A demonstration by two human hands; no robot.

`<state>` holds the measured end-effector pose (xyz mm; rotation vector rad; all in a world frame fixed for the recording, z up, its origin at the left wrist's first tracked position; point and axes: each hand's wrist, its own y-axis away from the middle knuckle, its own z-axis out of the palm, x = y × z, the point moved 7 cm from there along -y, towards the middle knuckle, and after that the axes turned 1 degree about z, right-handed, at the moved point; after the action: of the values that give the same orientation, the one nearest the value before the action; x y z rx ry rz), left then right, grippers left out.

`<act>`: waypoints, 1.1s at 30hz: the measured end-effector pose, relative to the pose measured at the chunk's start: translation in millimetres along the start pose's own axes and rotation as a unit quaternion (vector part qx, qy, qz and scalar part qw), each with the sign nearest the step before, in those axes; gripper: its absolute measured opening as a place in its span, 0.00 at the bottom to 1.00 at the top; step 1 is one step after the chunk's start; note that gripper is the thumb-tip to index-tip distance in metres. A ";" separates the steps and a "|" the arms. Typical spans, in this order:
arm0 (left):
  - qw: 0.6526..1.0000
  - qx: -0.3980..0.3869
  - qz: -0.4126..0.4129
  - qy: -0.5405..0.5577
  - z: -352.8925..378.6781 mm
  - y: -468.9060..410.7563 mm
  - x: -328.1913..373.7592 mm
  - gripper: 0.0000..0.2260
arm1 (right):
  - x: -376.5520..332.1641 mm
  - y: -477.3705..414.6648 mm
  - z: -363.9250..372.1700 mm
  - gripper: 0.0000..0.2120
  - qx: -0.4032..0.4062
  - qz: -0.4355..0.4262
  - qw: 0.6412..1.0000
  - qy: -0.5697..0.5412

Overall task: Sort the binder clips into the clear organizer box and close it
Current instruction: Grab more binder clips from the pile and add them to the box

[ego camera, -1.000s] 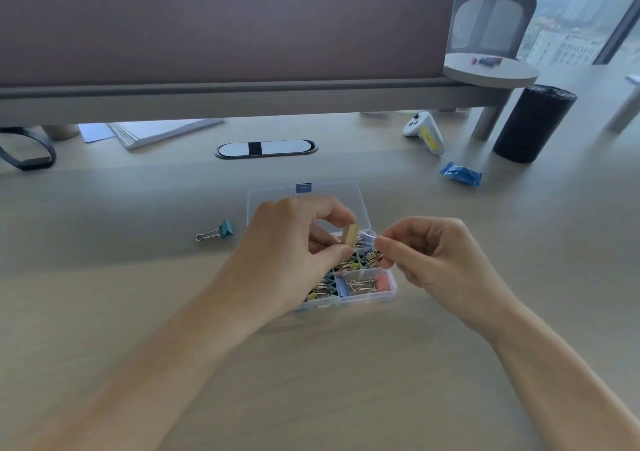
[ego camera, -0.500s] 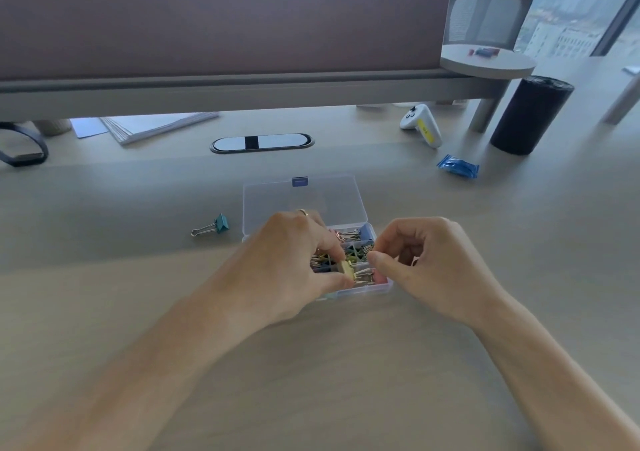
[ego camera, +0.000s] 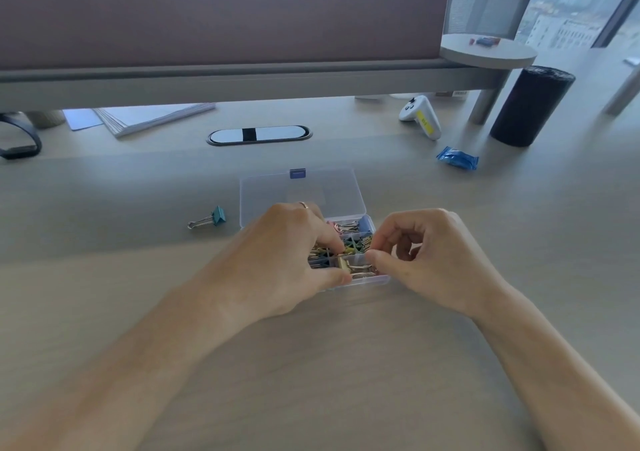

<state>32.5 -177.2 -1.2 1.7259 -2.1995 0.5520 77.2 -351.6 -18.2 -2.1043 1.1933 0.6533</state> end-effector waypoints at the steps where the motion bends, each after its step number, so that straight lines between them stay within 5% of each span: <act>1: 1.000 0.002 0.005 0.001 -1.0 0.5 -0.3 0.13 | 0.2 -0.3 -0.3 0.07 0.001 -0.001 1.000 -0.003; 6: 1.000 0.013 0.026 0.011 -3.5 0.9 -0.2 0.03 | 1.0 -1.2 0.9 0.07 -0.006 -0.004 1.000 -0.009; 33: 0.997 0.043 0.046 0.035 -12.6 -5.4 -7.6 0.07 | 8.4 -4.4 3.7 0.10 -0.010 0.017 0.998 -0.060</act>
<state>39.4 -165.9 7.2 1.6270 -2.2451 0.7265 84.5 -351.9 -25.2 -2.0346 1.1621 0.7967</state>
